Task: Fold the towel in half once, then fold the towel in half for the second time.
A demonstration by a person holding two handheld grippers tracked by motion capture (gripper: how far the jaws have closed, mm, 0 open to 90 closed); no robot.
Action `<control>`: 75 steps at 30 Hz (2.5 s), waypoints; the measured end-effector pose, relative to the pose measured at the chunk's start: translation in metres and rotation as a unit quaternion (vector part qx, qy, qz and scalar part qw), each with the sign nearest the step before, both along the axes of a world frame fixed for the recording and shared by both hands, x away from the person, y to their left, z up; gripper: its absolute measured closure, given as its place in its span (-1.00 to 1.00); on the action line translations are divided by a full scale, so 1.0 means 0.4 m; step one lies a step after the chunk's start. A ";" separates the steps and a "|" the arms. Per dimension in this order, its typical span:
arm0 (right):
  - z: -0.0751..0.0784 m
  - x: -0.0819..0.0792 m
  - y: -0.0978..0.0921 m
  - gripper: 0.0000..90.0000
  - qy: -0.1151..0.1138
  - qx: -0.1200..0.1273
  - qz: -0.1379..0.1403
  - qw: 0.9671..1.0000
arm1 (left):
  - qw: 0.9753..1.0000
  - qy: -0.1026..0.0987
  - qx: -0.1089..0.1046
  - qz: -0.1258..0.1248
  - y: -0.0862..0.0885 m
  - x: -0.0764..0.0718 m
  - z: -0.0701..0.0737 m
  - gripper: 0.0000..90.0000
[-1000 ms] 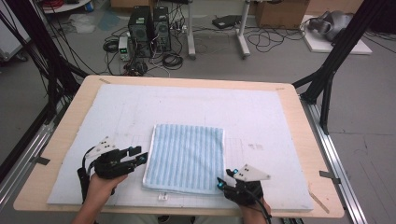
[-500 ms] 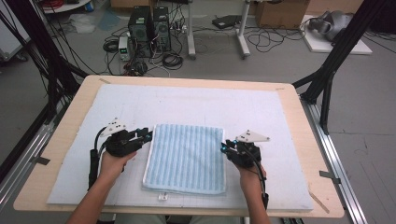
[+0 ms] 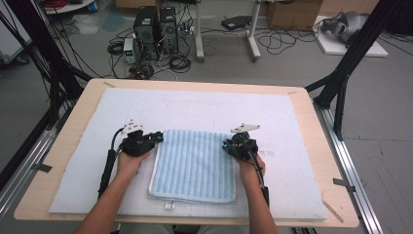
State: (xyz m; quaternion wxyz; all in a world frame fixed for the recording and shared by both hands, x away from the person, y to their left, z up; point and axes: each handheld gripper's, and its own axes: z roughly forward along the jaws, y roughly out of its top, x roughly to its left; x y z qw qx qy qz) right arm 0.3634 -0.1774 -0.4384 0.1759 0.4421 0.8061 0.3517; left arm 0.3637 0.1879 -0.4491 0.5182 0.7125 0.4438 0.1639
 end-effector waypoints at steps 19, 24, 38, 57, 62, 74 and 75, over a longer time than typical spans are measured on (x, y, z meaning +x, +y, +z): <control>0.075 -0.073 -0.132 -0.22 -0.082 0.050 -0.021 0.995 | 0.999 -0.037 -0.008 -0.038 0.045 -0.040 0.071 -0.30; 0.086 -0.110 -0.183 -0.61 -0.106 0.043 -0.034 0.993 | 0.997 -0.050 -0.019 -0.047 0.053 -0.051 0.086 -0.52; 0.092 -0.129 -0.210 -0.74 -0.119 0.048 -0.028 0.991 | 0.996 -0.053 -0.041 -0.050 0.072 -0.066 0.107 -0.55; 0.104 -0.117 -0.209 -0.74 -0.122 0.056 -0.024 0.991 | 0.995 -0.067 -0.029 -0.067 0.064 -0.023 0.185 -0.53; 0.102 -0.118 -0.205 -0.74 -0.118 0.060 -0.017 0.991 | 0.996 -0.061 -0.021 -0.063 0.062 -0.003 0.183 -0.51; 0.086 -0.116 -0.192 -0.74 -0.100 0.065 -0.009 0.993 | 0.998 -0.021 0.018 -0.048 0.029 0.091 0.144 -0.40; 0.084 -0.116 -0.189 -0.74 -0.099 0.063 -0.008 0.993 | 0.998 -0.014 0.025 -0.049 0.025 0.099 0.136 -0.39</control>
